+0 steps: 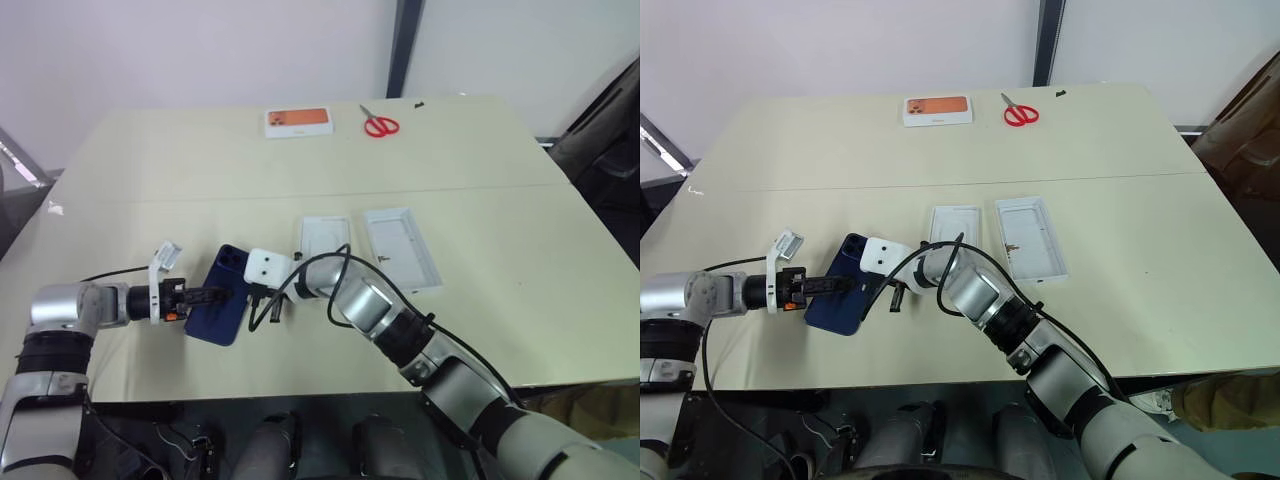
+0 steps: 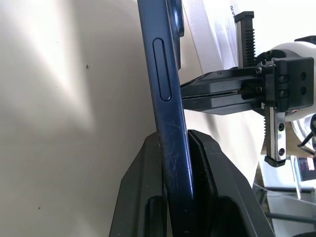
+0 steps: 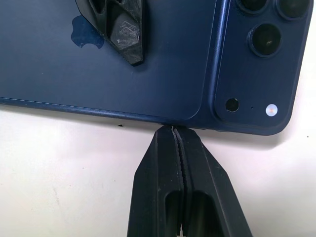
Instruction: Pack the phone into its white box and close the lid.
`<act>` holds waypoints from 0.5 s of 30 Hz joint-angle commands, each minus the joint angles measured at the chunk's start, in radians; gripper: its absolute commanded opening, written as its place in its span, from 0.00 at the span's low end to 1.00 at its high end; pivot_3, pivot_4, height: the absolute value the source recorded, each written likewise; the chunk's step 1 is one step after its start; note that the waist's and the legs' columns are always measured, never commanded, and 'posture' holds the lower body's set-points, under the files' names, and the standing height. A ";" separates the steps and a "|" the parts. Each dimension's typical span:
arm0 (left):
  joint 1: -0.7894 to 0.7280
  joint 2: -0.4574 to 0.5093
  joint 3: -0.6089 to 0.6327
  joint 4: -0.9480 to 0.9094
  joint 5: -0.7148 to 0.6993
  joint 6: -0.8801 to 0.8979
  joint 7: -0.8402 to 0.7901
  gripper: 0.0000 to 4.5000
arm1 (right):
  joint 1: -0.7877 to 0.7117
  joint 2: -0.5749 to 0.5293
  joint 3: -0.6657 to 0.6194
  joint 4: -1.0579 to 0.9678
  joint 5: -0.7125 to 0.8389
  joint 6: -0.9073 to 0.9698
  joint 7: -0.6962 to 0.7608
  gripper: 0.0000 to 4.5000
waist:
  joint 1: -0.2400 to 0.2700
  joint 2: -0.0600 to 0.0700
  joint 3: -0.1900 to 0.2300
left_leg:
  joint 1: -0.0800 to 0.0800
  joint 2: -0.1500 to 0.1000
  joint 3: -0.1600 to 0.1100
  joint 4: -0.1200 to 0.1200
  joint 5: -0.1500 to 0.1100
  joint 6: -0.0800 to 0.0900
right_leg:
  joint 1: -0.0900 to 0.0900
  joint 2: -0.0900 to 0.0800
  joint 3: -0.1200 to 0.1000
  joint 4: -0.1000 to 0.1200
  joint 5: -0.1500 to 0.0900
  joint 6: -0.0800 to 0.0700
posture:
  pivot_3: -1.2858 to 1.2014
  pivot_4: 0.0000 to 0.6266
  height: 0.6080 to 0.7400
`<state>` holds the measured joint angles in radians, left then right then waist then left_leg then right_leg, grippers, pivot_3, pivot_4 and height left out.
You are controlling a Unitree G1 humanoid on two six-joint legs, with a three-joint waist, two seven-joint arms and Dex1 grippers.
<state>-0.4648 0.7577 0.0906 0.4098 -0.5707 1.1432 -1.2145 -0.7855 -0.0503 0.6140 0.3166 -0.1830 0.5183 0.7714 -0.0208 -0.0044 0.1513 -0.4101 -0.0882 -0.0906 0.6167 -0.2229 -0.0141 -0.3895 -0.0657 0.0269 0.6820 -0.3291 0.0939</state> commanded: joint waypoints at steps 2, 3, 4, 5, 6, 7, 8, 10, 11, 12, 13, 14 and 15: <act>0.022 -0.012 0.032 0.014 -0.022 0.035 0.047 0.00 | 0.005 -0.008 -0.027 -0.010 -0.001 -0.011 -0.011 0.00 | 0.002 0.000 0.000 | 0.000 0.000 0.000 0.000 0.000 0.000 | 0.000 0.000 0.000 0.000 0.000 0.000 | 0.52 0.24 0.95; 0.020 -0.016 0.049 0.017 -0.036 0.047 0.055 0.00 | 0.007 -0.006 -0.039 -0.018 0.010 -0.019 -0.011 0.00 | 0.001 0.000 0.000 | 0.000 0.000 0.000 0.000 0.000 0.000 | 0.000 0.000 0.000 0.000 0.000 0.000 | 0.52 0.24 0.95; 0.016 -0.018 0.064 0.022 -0.049 0.061 0.061 0.00 | 0.009 -0.003 -0.053 -0.027 0.024 -0.025 -0.010 0.00 | 0.001 0.000 0.000 | 0.000 0.000 0.000 0.000 0.000 0.000 | 0.000 0.000 0.000 0.000 0.000 0.000 | 0.52 0.24 0.95; 0.016 -0.019 0.074 0.022 -0.057 0.067 0.065 0.00 | 0.012 0.004 -0.076 -0.040 0.045 -0.027 -0.008 0.00 | 0.002 0.000 0.000 | 0.000 0.000 0.000 0.000 0.000 0.000 | 0.000 0.000 0.000 0.000 0.000 0.000 | 0.52 0.24 0.95; 0.016 -0.019 0.084 0.022 -0.066 0.076 0.067 0.00 | 0.014 0.009 -0.095 -0.049 0.063 -0.027 -0.006 0.00 | 0.002 0.000 0.000 | 0.000 0.000 0.000 0.000 0.000 0.000 | 0.000 0.000 0.000 0.000 0.000 0.000 | 0.52 0.24 0.95; 0.013 -0.023 0.102 0.029 -0.080 0.090 0.074 0.00 | 0.019 0.013 -0.115 -0.063 0.080 -0.039 -0.006 0.00 | 0.002 -0.001 0.000 | 0.000 0.000 0.000 0.000 0.000 0.000 | 0.000 0.000 0.000 0.000 0.000 0.000 | 0.52 0.24 0.95; 0.011 -0.026 0.117 0.035 -0.090 0.097 0.082 0.00 | 0.024 0.017 -0.135 -0.079 0.099 -0.045 -0.004 0.00 | 0.001 -0.001 0.001 | 0.000 0.000 0.000 0.000 0.000 0.000 | 0.000 0.000 0.000 0.000 0.000 0.000 | 0.52 0.24 0.95; 0.008 -0.034 0.143 0.041 -0.104 0.109 0.102 0.00 | 0.030 0.029 -0.188 -0.109 0.151 -0.033 0.005 0.00 | 0.000 -0.001 0.001 | 0.000 0.000 0.000 0.000 0.000 0.000 | 0.000 0.000 0.000 0.000 0.000 0.000 | 0.52 0.24 0.95; 0.006 -0.039 0.162 0.044 -0.119 0.125 0.110 0.00 | 0.030 0.034 -0.216 -0.120 0.173 -0.031 0.000 0.00 | 0.000 -0.001 0.001 | 0.000 0.000 0.000 0.000 0.000 0.000 | 0.000 0.000 0.000 0.000 0.000 0.000 | 0.52 0.24 0.95; 0.003 -0.045 0.180 0.046 -0.133 0.139 0.120 0.00 | 0.029 0.039 -0.242 -0.129 0.199 -0.018 0.000 0.00 | -0.001 -0.001 0.001 | 0.000 0.000 0.000 0.000 0.000 0.000 | 0.000 0.000 0.000 0.000 0.000 0.000 | 0.52 0.24 0.95; 0.003 -0.052 0.196 0.045 -0.142 0.145 0.131 0.00 | 0.027 0.041 -0.263 -0.136 0.219 -0.006 0.001 0.00 | 0.000 -0.001 0.001 | 0.000 0.000 0.000 0.000 0.000 0.000 | 0.000 0.000 0.000 0.000 0.000 0.000 | 0.52 0.24 0.95; 0.001 -0.061 0.217 0.049 -0.154 0.159 0.147 0.00 | 0.026 0.038 -0.281 -0.142 0.230 -0.004 -0.004 0.00 | 0.000 -0.002 0.001 | 0.000 0.000 0.000 0.000 0.000 0.000 | 0.000 0.000 0.000 0.000 0.000 0.000 | 0.52 0.24 0.95; 0.002 -0.068 0.235 0.046 -0.167 0.171 0.156 0.00 | 0.024 0.033 -0.299 -0.156 0.245 0.007 -0.002 0.00 | 0.001 -0.002 0.002 | 0.000 0.000 0.000 0.000 0.000 0.000 | 0.000 0.000 0.000 0.000 0.000 0.000 | 0.52 0.24 0.95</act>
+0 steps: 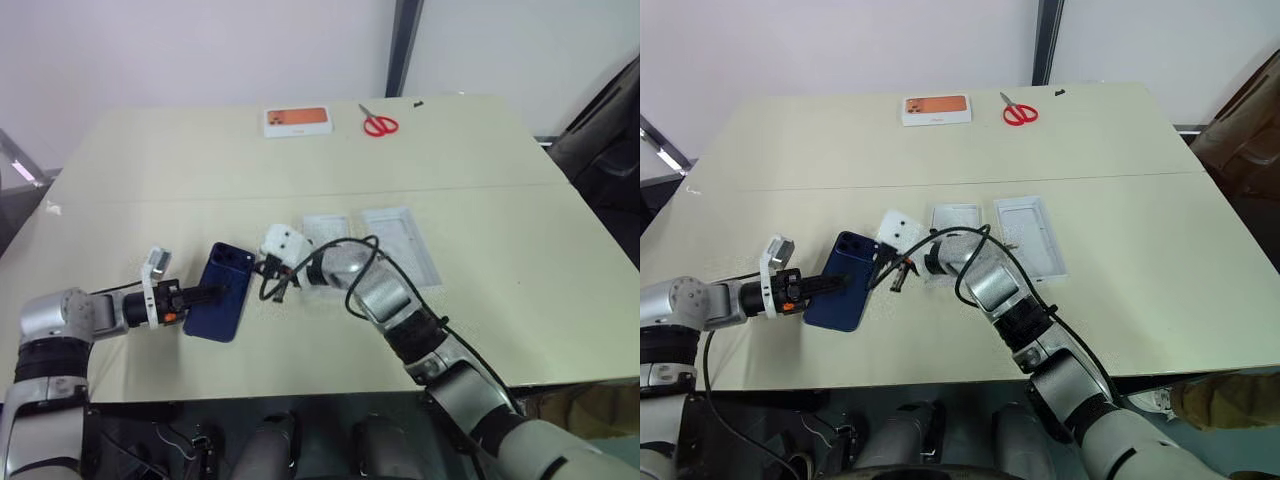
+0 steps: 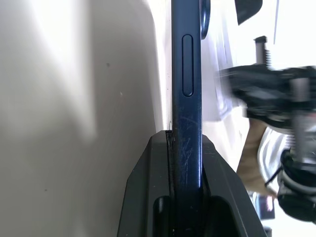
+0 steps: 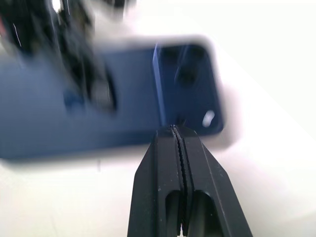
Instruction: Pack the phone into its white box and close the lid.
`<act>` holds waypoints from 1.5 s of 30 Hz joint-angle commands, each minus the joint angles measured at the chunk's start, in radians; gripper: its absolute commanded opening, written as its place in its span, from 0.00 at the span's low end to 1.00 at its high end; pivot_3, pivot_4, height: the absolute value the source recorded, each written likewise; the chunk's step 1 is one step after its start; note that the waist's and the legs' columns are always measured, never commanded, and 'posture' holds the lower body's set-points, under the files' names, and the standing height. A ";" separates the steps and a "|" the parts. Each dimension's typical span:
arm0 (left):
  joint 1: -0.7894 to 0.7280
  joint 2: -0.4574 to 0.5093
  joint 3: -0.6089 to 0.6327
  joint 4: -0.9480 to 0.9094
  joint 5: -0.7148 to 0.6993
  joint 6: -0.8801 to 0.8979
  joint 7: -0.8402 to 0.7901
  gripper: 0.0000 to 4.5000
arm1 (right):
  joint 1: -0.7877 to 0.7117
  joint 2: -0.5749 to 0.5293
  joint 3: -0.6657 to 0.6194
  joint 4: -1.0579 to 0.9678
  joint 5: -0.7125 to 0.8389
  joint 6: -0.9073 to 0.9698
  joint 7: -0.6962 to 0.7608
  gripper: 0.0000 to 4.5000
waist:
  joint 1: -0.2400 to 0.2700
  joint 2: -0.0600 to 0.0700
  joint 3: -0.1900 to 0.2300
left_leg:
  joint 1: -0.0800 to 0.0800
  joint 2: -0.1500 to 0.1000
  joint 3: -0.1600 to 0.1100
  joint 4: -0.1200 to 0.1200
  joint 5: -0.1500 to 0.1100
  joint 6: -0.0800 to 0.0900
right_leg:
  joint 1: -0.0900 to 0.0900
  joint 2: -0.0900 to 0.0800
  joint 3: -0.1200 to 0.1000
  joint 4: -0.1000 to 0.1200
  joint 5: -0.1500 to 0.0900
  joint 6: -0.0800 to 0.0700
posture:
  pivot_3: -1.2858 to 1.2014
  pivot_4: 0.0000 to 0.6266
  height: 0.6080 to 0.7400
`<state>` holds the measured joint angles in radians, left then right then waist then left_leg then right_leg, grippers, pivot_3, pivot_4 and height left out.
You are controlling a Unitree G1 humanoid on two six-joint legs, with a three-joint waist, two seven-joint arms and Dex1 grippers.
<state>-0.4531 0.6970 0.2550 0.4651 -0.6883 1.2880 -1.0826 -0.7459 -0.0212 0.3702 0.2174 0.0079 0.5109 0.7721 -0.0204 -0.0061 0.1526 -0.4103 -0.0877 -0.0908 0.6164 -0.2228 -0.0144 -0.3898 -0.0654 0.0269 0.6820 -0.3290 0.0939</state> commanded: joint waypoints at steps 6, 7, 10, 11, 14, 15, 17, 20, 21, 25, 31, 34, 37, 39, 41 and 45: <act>0.027 -0.076 0.189 -0.088 -0.110 0.014 0.108 0.00 | 0.031 -0.096 -0.144 -0.178 0.183 0.068 0.089 0.30 | 0.002 -0.004 0.002 | -0.001 0.000 0.000 0.000 0.000 0.000 | 0.000 0.000 0.000 -0.001 0.000 0.000 | 0.52 0.24 0.95; 0.022 -0.088 0.212 -0.092 -0.124 0.024 0.127 0.00 | 0.054 -0.147 -0.117 -0.198 0.170 0.057 0.122 0.42 | 0.004 -0.004 0.002 | -0.001 0.000 0.000 0.000 0.000 0.000 | 0.000 0.000 0.000 -0.001 0.000 0.000 | 0.52 0.24 0.95; 0.006 -0.124 0.266 -0.113 -0.168 0.053 0.180 0.00 | 0.115 -0.291 -0.061 -0.268 0.155 0.008 0.222 0.76 | 0.005 -0.005 0.003 | -0.002 0.000 0.000 0.000 0.000 0.000 | 0.000 0.000 0.000 -0.002 0.000 0.000 | 0.52 0.24 0.95; 0.010 -0.138 0.268 -0.138 -0.177 0.054 0.196 0.00 | 0.130 -0.335 -0.065 -0.290 0.162 -0.014 0.253 0.76 | 0.004 -0.006 0.004 | -0.002 0.000 0.000 0.000 0.000 0.000 | 0.000 0.000 0.000 -0.002 0.000 0.000 | 0.52 0.24 0.95; 0.018 -0.174 0.277 -0.197 -0.206 0.072 0.242 0.00 | 0.169 -0.419 -0.075 -0.318 0.175 -0.051 0.301 0.76 | 0.000 -0.007 0.005 | -0.003 0.000 0.001 0.000 0.000 0.000 | 0.000 0.000 0.000 -0.001 0.000 0.000 | 0.52 0.24 0.95; 0.019 -0.184 0.282 -0.208 -0.217 0.081 0.257 0.00 | 0.182 -0.439 -0.072 -0.324 0.176 -0.058 0.313 0.76 | 0.000 -0.007 0.005 | -0.004 0.000 0.001 0.000 0.000 0.000 | 0.001 0.000 0.000 -0.001 0.000 0.000 | 0.52 0.24 0.95; 0.028 -0.206 0.279 -0.235 -0.230 0.087 0.282 0.00 | 0.210 -0.465 -0.061 -0.333 0.168 -0.078 0.323 0.76 | -0.001 -0.008 0.006 | -0.004 0.001 0.001 0.000 0.000 0.000 | 0.001 0.000 0.000 -0.001 0.000 0.000 | 0.52 0.24 0.95; 0.032 -0.225 0.272 -0.258 -0.241 0.085 0.308 0.00 | 0.236 -0.477 -0.045 -0.332 0.152 -0.112 0.323 0.76 | 0.000 -0.008 0.006 | -0.006 0.001 0.001 0.001 0.000 0.000 | 0.000 0.000 0.000 -0.001 0.000 0.000 | 0.52 0.24 0.95; 0.029 -0.227 0.273 -0.259 -0.248 0.091 0.314 0.00 | 0.244 -0.479 -0.040 -0.325 0.143 -0.131 0.322 0.76 | 0.000 -0.008 0.006 | -0.006 0.001 0.001 0.001 0.000 0.000 | 0.000 0.000 0.000 -0.001 0.000 0.000 | 0.52 0.24 0.95; 0.021 -0.236 0.275 -0.263 -0.264 0.099 0.341 0.00 | 0.255 -0.473 -0.028 -0.283 0.112 -0.178 0.296 0.65 | 0.005 -0.008 0.006 | -0.006 0.001 0.001 0.002 0.000 0.000 | 0.000 0.000 0.000 -0.001 0.000 0.000 | 0.52 0.24 0.95; 0.023 -0.244 0.268 -0.276 -0.281 0.091 0.367 0.00 | 0.255 -0.469 -0.008 -0.227 0.069 -0.223 0.276 0.35 | 0.007 -0.009 0.006 | -0.007 0.001 0.001 0.004 0.002 -0.004 | 0.000 0.000 0.000 -0.001 0.000 0.000 | 0.52 0.24 0.95; 0.025 -0.241 0.266 -0.280 -0.286 0.093 0.372 0.00 | 0.258 -0.479 0.005 -0.222 0.049 -0.244 0.279 0.02 | 0.007 -0.009 0.006 | -0.008 0.001 0.001 0.005 0.003 -0.005 | 0.000 0.000 -0.001 -0.001 0.000 0.000 | 0.52 0.24 0.95; 0.025 -0.238 0.266 -0.276 -0.287 0.094 0.378 0.00 | 0.259 -0.468 -0.009 -0.233 0.078 -0.227 0.293 0.01 | 0.007 -0.009 0.006 | -0.008 0.001 0.001 0.005 0.003 -0.005 | 0.000 0.000 -0.001 -0.001 0.000 0.000 | 0.52 0.24 0.95; 0.025 -0.239 0.267 -0.275 -0.292 0.095 0.382 0.00 | 0.256 -0.468 -0.011 -0.240 0.083 -0.225 0.297 0.01 | 0.007 -0.009 0.006 | -0.008 0.001 0.001 0.005 0.003 -0.005 | 0.000 0.000 -0.001 -0.001 0.000 0.000 | 0.52 0.24 0.95; 0.021 -0.244 0.269 -0.273 -0.296 0.089 0.389 0.00 | 0.253 -0.465 -0.012 -0.251 0.091 -0.224 0.303 0.01 | 0.007 -0.009 0.006 | -0.008 0.001 0.001 0.005 0.003 -0.005 | 0.000 0.000 -0.001 -0.001 0.000 0.000 | 0.52 0.24 0.95; -0.015 -0.270 0.297 -0.259 -0.322 0.090 0.432 0.00 | 0.264 -0.443 0.005 -0.321 0.129 -0.196 0.319 0.01 | 0.007 -0.009 0.006 | -0.009 0.001 0.001 0.006 0.003 -0.005 | 0.000 0.000 -0.001 -0.001 0.000 0.000 | 0.52 0.24 0.95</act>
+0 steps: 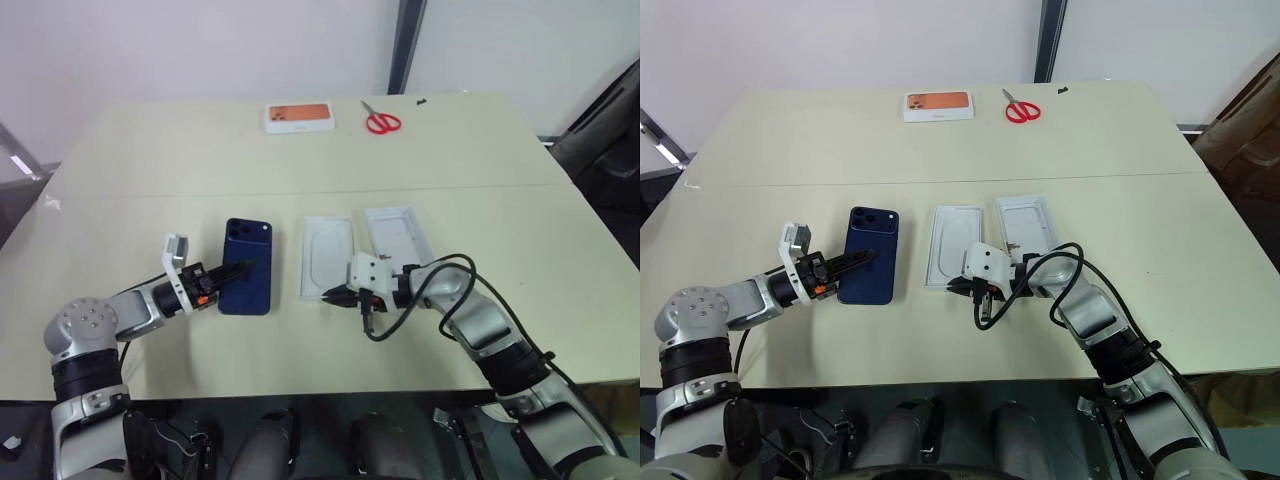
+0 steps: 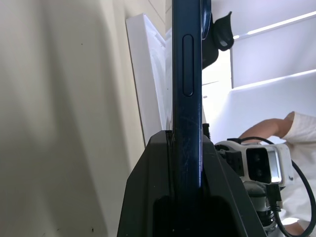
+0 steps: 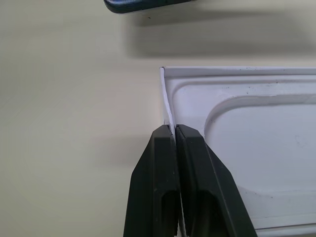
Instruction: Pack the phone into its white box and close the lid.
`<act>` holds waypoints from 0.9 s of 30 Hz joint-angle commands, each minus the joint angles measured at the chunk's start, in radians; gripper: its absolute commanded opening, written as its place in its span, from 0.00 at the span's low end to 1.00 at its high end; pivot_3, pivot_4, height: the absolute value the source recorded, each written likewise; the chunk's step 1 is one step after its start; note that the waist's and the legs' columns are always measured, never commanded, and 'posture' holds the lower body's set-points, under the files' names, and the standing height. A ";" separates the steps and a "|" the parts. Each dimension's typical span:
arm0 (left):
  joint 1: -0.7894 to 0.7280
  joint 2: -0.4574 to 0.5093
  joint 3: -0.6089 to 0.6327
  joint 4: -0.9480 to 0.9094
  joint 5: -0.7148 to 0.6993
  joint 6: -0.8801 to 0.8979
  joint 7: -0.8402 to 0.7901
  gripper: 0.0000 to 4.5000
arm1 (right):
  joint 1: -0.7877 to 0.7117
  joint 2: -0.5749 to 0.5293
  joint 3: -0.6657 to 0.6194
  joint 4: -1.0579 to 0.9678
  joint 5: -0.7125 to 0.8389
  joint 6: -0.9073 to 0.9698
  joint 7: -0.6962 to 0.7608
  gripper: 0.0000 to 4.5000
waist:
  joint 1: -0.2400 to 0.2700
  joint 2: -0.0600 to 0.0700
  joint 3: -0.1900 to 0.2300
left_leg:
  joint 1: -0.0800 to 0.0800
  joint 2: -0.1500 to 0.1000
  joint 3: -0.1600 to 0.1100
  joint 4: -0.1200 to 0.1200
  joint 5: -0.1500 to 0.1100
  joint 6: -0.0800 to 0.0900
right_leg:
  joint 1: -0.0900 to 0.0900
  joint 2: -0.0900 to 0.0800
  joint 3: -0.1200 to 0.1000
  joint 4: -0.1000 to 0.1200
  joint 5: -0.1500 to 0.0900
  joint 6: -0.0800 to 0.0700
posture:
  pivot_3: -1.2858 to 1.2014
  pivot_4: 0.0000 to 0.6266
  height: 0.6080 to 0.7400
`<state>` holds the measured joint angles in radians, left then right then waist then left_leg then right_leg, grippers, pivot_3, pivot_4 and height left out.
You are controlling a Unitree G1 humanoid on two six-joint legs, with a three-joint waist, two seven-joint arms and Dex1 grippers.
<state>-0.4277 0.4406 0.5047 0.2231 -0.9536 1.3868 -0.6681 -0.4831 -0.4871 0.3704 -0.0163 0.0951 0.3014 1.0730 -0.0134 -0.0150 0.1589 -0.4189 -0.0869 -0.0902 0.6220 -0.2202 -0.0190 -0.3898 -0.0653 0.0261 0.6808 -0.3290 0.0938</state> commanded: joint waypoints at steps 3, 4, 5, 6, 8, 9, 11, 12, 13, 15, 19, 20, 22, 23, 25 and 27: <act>-0.081 -0.049 0.080 -0.016 -0.088 0.003 0.074 0.00 | 0.016 0.050 0.053 -0.113 0.006 0.015 -0.008 0.01 | 0.001 -0.001 0.000 | -0.001 0.000 -0.001 0.001 0.000 0.000 | 0.000 0.000 -0.001 0.000 0.000 0.000 | 0.52 0.24 0.95; -0.091 -0.061 0.089 -0.021 -0.097 0.004 0.093 0.00 | 0.018 0.060 0.063 -0.113 -0.004 0.019 -0.019 0.01 | 0.001 -0.001 0.000 | -0.001 0.000 -0.001 0.001 0.000 0.000 | 0.000 0.000 -0.001 0.000 0.000 0.000 | 0.52 0.24 0.95; -0.097 -0.073 0.091 -0.033 -0.104 0.005 0.113 0.00 | 0.018 0.071 0.068 -0.108 -0.006 0.031 -0.031 0.01 | 0.000 -0.001 0.000 | -0.001 0.000 -0.001 0.002 0.000 0.000 | 0.000 0.000 -0.001 0.000 0.000 0.000 | 0.52 0.24 0.95; -0.100 -0.084 0.095 -0.043 -0.114 0.009 0.132 0.00 | 0.015 0.078 0.073 -0.103 -0.011 0.037 -0.041 0.01 | 0.000 -0.001 0.000 | -0.001 0.000 -0.001 0.002 0.000 0.000 | 0.000 0.000 -0.001 0.000 0.000 0.000 | 0.52 0.24 0.95; -0.105 -0.103 0.107 -0.056 -0.141 0.019 0.165 0.00 | 0.010 0.087 0.080 -0.094 -0.026 0.034 -0.059 0.01 | 0.000 -0.001 0.000 | -0.001 0.000 -0.001 0.003 0.000 0.000 | 0.000 0.000 -0.001 0.000 0.000 0.000 | 0.52 0.24 0.95; -0.102 -0.109 0.107 -0.063 -0.149 0.021 0.181 0.00 | 0.009 0.089 0.081 -0.094 -0.025 0.032 -0.060 0.07 | 0.000 -0.001 0.000 | -0.002 0.000 -0.001 0.004 0.000 0.000 | 0.000 0.000 -0.001 0.000 0.000 0.000 | 0.52 0.24 0.95; -0.093 -0.124 0.106 -0.077 -0.168 0.029 0.206 0.00 | 0.009 0.092 0.077 -0.095 -0.027 0.026 -0.072 0.23 | 0.000 -0.001 0.000 | -0.003 0.000 -0.001 0.005 0.000 0.000 | 0.000 0.000 -0.001 0.000 0.000 0.000 | 0.52 0.24 0.95; -0.087 -0.130 0.102 -0.087 -0.173 0.028 0.215 0.00 | 0.008 0.093 0.072 -0.097 -0.024 0.030 -0.075 0.34 | 0.000 -0.001 0.000 | -0.003 0.000 -0.001 0.006 0.000 0.000 | 0.000 0.000 -0.001 0.001 0.000 0.000 | 0.52 0.24 0.95; -0.081 -0.138 0.097 -0.096 -0.178 0.032 0.226 0.00 | 0.008 0.087 0.067 -0.106 -0.019 0.035 -0.071 0.44 | 0.000 -0.001 0.000 | -0.003 0.000 -0.001 0.006 0.000 0.000 | 0.000 0.000 -0.001 0.001 0.000 0.000 | 0.52 0.24 0.95; -0.069 -0.153 0.086 -0.113 -0.185 0.030 0.245 0.00 | 0.005 0.074 0.046 -0.121 -0.008 0.033 -0.068 0.68 | 0.000 -0.001 0.000 | -0.003 0.000 -0.001 0.006 0.000 0.000 | 0.000 0.000 -0.001 0.001 0.000 0.000 | 0.52 0.24 0.95; -0.055 -0.185 0.076 -0.132 -0.198 0.023 0.280 0.00 | 0.013 0.026 -0.042 -0.149 0.067 0.062 -0.039 0.68 | 0.003 -0.001 0.000 | -0.004 0.000 -0.001 0.007 0.000 0.000 | 0.000 0.000 -0.001 0.001 0.000 0.000 | 0.52 0.24 0.95; -0.051 -0.193 0.072 -0.139 -0.200 0.019 0.287 0.00 | 0.019 0.010 -0.065 -0.145 0.080 0.061 -0.034 0.68 | 0.003 -0.001 0.000 | -0.004 0.000 -0.001 0.007 0.000 0.000 | 0.000 0.000 -0.001 0.001 0.000 0.000 | 0.52 0.24 0.95; -0.040 -0.210 0.052 -0.151 -0.192 0.007 0.297 0.00 | 0.037 -0.041 -0.119 -0.104 0.092 0.038 -0.022 0.68 | 0.006 -0.001 0.000 | -0.005 0.000 -0.001 0.008 0.000 0.000 | 0.000 0.000 -0.002 0.000 0.000 0.000 | 0.52 0.24 0.95; -0.034 -0.220 0.040 -0.155 -0.185 -0.001 0.301 0.00 | 0.042 -0.060 -0.135 -0.088 0.095 0.028 -0.017 0.68 | 0.006 -0.001 0.000 | -0.005 -0.001 -0.001 0.008 0.000 0.001 | 0.000 0.000 -0.002 0.000 0.000 0.000 | 0.52 0.24 0.95; -0.022 -0.236 0.015 -0.153 -0.167 -0.018 0.306 0.00 | 0.049 -0.088 -0.154 -0.055 0.088 0.005 -0.016 0.68 | 0.003 -0.001 0.000 | -0.005 -0.001 -0.001 0.008 -0.001 0.001 | 0.000 0.000 -0.001 0.000 0.000 0.000 | 0.52 0.24 0.95; -0.013 -0.240 -0.004 -0.147 -0.156 -0.033 0.307 0.00 | 0.050 -0.102 -0.172 -0.033 0.088 -0.001 -0.022 0.68 | 0.000 -0.001 0.000 | -0.005 0.000 -0.001 0.008 -0.001 0.001 | -0.001 0.000 -0.001 0.000 0.000 0.000 | 0.52 0.24 0.95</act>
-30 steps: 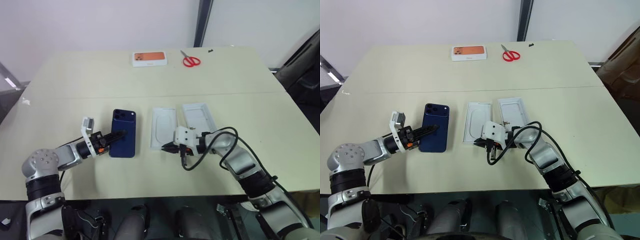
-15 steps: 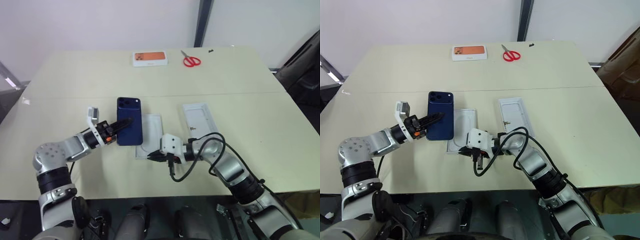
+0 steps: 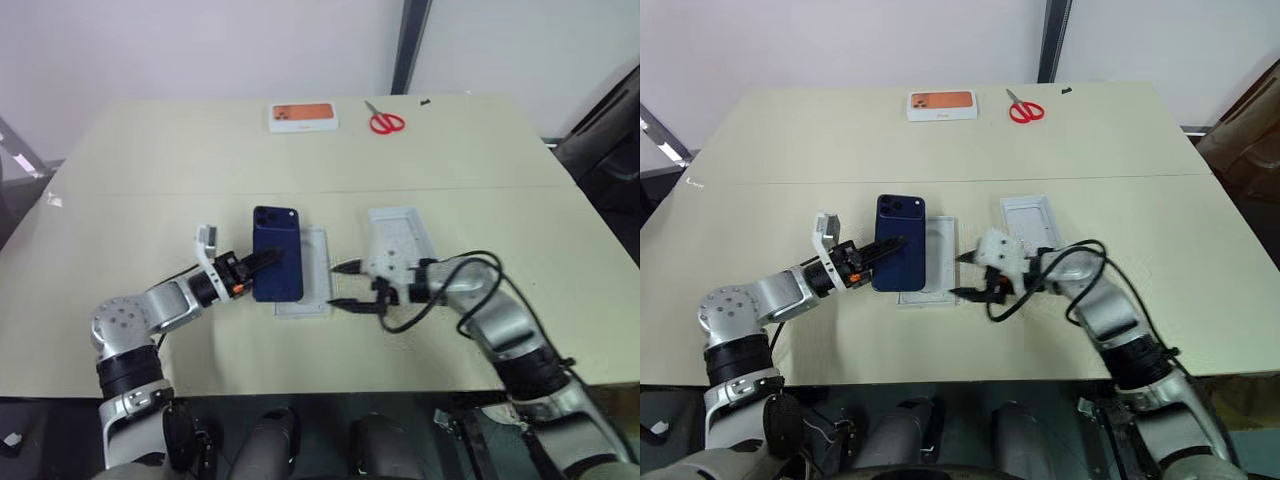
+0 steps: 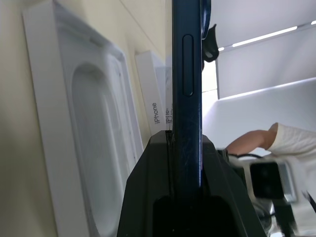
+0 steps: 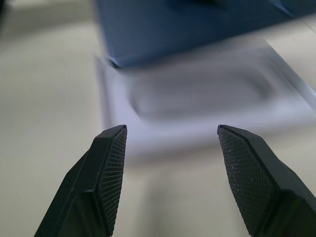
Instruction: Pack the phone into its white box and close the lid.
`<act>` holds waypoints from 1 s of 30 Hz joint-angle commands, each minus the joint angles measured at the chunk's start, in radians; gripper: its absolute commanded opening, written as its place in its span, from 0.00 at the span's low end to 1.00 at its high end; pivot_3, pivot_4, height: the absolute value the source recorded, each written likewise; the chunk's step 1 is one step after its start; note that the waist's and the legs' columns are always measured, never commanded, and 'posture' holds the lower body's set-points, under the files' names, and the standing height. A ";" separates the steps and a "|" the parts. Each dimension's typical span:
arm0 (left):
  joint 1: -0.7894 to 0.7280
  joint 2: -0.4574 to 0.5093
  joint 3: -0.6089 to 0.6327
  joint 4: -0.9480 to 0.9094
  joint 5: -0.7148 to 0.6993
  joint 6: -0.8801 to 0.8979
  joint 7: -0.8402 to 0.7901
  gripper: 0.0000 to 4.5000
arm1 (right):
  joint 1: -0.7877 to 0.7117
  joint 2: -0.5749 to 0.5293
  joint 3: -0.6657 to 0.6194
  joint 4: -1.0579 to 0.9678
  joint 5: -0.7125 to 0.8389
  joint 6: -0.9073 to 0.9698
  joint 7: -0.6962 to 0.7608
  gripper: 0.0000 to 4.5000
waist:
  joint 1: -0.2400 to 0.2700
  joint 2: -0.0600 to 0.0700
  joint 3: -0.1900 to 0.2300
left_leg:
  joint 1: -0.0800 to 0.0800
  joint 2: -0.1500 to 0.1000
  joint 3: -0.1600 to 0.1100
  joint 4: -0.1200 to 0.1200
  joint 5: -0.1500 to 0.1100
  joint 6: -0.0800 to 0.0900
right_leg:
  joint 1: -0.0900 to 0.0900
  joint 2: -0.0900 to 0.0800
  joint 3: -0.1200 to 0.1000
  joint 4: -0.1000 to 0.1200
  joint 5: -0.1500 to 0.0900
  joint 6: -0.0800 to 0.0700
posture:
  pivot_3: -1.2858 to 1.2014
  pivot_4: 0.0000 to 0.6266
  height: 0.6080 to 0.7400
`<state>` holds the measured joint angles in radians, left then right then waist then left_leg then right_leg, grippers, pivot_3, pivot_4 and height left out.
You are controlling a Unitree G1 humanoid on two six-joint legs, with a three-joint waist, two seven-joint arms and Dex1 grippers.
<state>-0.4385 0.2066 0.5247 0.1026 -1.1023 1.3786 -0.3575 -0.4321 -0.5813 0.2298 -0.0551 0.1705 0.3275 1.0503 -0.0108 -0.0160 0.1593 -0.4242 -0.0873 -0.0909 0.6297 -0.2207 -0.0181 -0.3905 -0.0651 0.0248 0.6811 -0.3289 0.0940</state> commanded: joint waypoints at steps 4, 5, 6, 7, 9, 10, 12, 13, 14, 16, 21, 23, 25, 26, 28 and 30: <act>0.006 0.008 -0.048 -0.021 0.011 -0.053 -0.006 0.28 | -0.001 -0.012 -0.040 0.014 0.007 -0.033 -0.015 0.68 | -0.005 0.000 0.000 | -0.001 0.000 0.001 0.000 0.000 0.000 | -0.001 0.000 0.001 0.000 0.000 0.000 | 0.52 0.24 0.95; 0.007 0.011 -0.053 -0.022 0.011 -0.055 -0.007 0.37 | 0.000 -0.012 -0.039 0.016 0.004 -0.036 -0.018 0.68 | -0.004 0.000 0.000 | -0.001 0.000 0.001 0.000 0.000 0.000 | -0.001 0.001 0.001 0.000 0.000 0.000 | 0.52 0.24 0.95; 0.008 0.013 -0.056 -0.022 0.009 -0.056 -0.008 0.49 | 0.000 -0.011 -0.039 0.017 0.004 -0.039 -0.020 0.68 | -0.002 0.000 0.000 | -0.001 0.000 0.001 0.000 0.000 0.000 | -0.001 0.001 0.000 0.000 0.000 0.000 | 0.52 0.24 0.95; 0.006 0.017 -0.060 -0.024 0.007 -0.054 -0.009 0.60 | 0.001 -0.010 -0.039 0.018 0.006 -0.039 -0.022 0.68 | -0.001 0.000 0.000 | -0.001 0.000 0.001 0.000 0.000 0.000 | -0.001 0.000 0.000 0.000 0.000 0.000 | 0.52 0.24 0.95; 0.001 0.026 -0.064 -0.028 0.003 -0.050 -0.010 0.83 | -0.001 -0.006 -0.039 0.025 0.005 -0.044 -0.031 0.68 | 0.003 0.000 0.000 | -0.001 0.000 0.000 0.001 0.000 0.000 | 0.000 0.000 0.000 0.000 0.000 0.000 | 0.52 0.24 0.95; -0.002 0.031 -0.063 -0.029 -0.003 -0.048 -0.011 0.93 | -0.004 -0.004 -0.040 0.031 0.004 -0.048 -0.034 0.68 | 0.004 0.000 0.000 | -0.001 0.000 0.000 0.001 0.000 0.000 | 0.000 0.000 0.000 0.000 0.000 0.000 | 0.52 0.24 0.95; -0.007 0.038 -0.057 -0.030 -0.021 -0.041 -0.006 0.99 | -0.008 -0.005 -0.036 0.041 -0.003 -0.058 -0.038 0.68 | 0.003 0.000 0.000 | -0.001 0.000 0.000 0.002 0.000 0.000 | 0.000 0.000 0.000 0.000 0.000 0.000 | 0.52 0.24 0.95; -0.009 0.042 -0.060 -0.032 -0.025 -0.038 -0.004 0.99 | -0.010 -0.004 -0.033 0.044 -0.005 -0.061 -0.040 0.68 | 0.001 0.000 0.000 | 0.000 0.000 0.000 0.001 0.000 0.000 | 0.000 0.000 0.000 0.000 0.000 0.000 | 0.52 0.24 0.95; -0.009 0.044 -0.063 -0.035 -0.029 -0.036 -0.002 0.99 | -0.012 -0.002 -0.030 0.045 -0.006 -0.063 -0.042 0.68 | 0.001 0.000 0.000 | 0.000 0.000 0.000 0.001 0.000 0.000 | 0.000 0.000 0.000 0.000 0.000 0.000 | 0.52 0.24 0.95; -0.008 0.043 -0.065 -0.040 -0.039 -0.034 -0.001 0.99 | -0.016 0.005 -0.026 0.048 -0.007 -0.066 -0.044 0.68 | 0.000 0.000 0.000 | -0.001 0.000 0.000 0.001 0.000 0.000 | 0.000 0.000 0.000 0.000 0.000 0.000 | 0.52 0.24 0.95; 0.010 0.083 -0.088 -0.082 -0.034 -0.024 -0.019 0.99 | -0.024 0.012 -0.025 0.066 -0.015 -0.076 -0.050 0.68 | 0.000 0.000 0.000 | -0.001 0.000 0.000 0.001 0.000 0.000 | 0.000 0.000 0.000 0.000 0.000 0.000 | 0.52 0.24 0.95; 0.016 0.109 -0.092 -0.099 -0.033 -0.027 -0.027 0.99 | -0.027 0.014 -0.028 0.068 -0.014 -0.073 -0.053 0.68 | -0.001 0.000 0.000 | -0.001 0.000 0.000 0.001 0.000 0.000 | 0.000 0.000 0.000 0.000 0.000 0.000 | 0.52 0.24 0.95; 0.011 0.132 -0.086 -0.100 -0.047 -0.023 -0.030 0.99 | -0.029 0.017 -0.033 0.067 -0.008 -0.068 -0.053 0.68 | -0.001 0.000 0.000 | -0.001 0.000 0.000 0.001 0.000 0.000 | -0.001 0.000 0.000 0.000 0.000 0.000 | 0.52 0.24 0.95; 0.007 0.148 -0.084 -0.102 -0.046 -0.026 -0.033 0.99 | -0.029 0.017 -0.035 0.068 -0.006 -0.065 -0.054 0.68 | -0.001 0.000 0.000 | -0.001 0.000 0.000 0.001 0.000 0.000 | -0.001 0.000 0.000 0.000 0.000 0.000 | 0.52 0.24 0.95; -0.002 0.173 -0.079 -0.099 -0.047 -0.030 -0.035 0.99 | -0.031 0.017 -0.036 0.070 -0.007 -0.065 -0.057 0.68 | -0.001 0.000 0.000 | -0.001 0.000 0.000 0.001 0.000 0.000 | -0.001 0.000 0.000 0.000 0.000 0.000 | 0.52 0.24 0.95; -0.015 0.197 -0.082 -0.096 -0.028 -0.061 -0.046 0.99 | -0.042 0.028 -0.043 0.081 -0.003 -0.060 -0.070 0.68 | -0.001 0.000 0.000 | -0.001 0.000 0.000 0.001 0.000 0.000 | -0.001 0.000 0.000 0.000 0.000 0.000 | 0.52 0.24 0.95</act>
<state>-0.4287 0.3882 0.4331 0.0353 -1.1217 1.3415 -0.3843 -0.4488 -0.5650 0.2194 0.0303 0.1534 0.2768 0.9903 -0.0114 -0.0160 0.1593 -0.4249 -0.0872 -0.0905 0.6308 -0.2206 -0.0183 -0.3911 -0.0649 0.0253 0.6815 -0.3289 0.0940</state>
